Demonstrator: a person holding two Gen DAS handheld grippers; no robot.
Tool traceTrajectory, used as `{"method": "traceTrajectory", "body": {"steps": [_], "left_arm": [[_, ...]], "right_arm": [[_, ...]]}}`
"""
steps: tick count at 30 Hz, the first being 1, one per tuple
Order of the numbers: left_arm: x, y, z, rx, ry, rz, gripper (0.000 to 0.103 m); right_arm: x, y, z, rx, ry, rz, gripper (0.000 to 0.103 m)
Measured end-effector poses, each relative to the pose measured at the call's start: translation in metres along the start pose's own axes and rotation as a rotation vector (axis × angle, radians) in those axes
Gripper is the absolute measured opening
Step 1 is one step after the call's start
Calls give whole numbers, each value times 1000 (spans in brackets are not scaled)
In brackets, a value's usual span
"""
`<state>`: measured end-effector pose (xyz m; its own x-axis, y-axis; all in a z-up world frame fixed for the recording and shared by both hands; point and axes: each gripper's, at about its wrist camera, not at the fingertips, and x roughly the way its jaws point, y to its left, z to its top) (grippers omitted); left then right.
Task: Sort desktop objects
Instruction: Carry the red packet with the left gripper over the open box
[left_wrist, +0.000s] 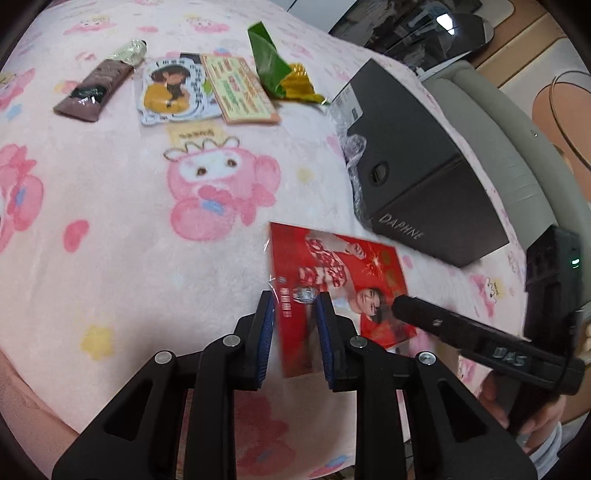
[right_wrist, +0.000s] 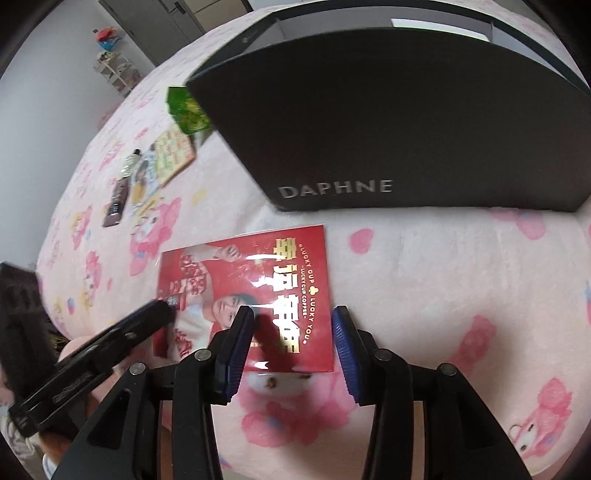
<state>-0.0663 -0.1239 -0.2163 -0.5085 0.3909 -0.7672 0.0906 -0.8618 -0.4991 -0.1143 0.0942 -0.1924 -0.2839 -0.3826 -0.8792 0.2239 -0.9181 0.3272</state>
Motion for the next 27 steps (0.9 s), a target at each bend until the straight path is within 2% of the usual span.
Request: {"method": "traceTrajectory", "body": {"steps": [8, 14, 21, 24, 27], "left_arm": [[-44, -37, 8, 39, -105, -38, 21], [-74, -95, 55, 138, -184, -113, 21], [-36, -163, 127, 236, -179, -84, 22], [-8, -179, 152, 229, -152, -66, 22], [16, -184, 165, 230, -128, -14, 22]], "right_arm": [[-46, 8, 7, -32, -81, 27, 42], [-113, 5, 35, -57, -237, 34, 42], [-143, -33, 100, -24, -355, -12, 42], [-136, -51, 129, -31, -350, -44, 42], [-117, -66, 151, -31, -312, -66, 42]]}}
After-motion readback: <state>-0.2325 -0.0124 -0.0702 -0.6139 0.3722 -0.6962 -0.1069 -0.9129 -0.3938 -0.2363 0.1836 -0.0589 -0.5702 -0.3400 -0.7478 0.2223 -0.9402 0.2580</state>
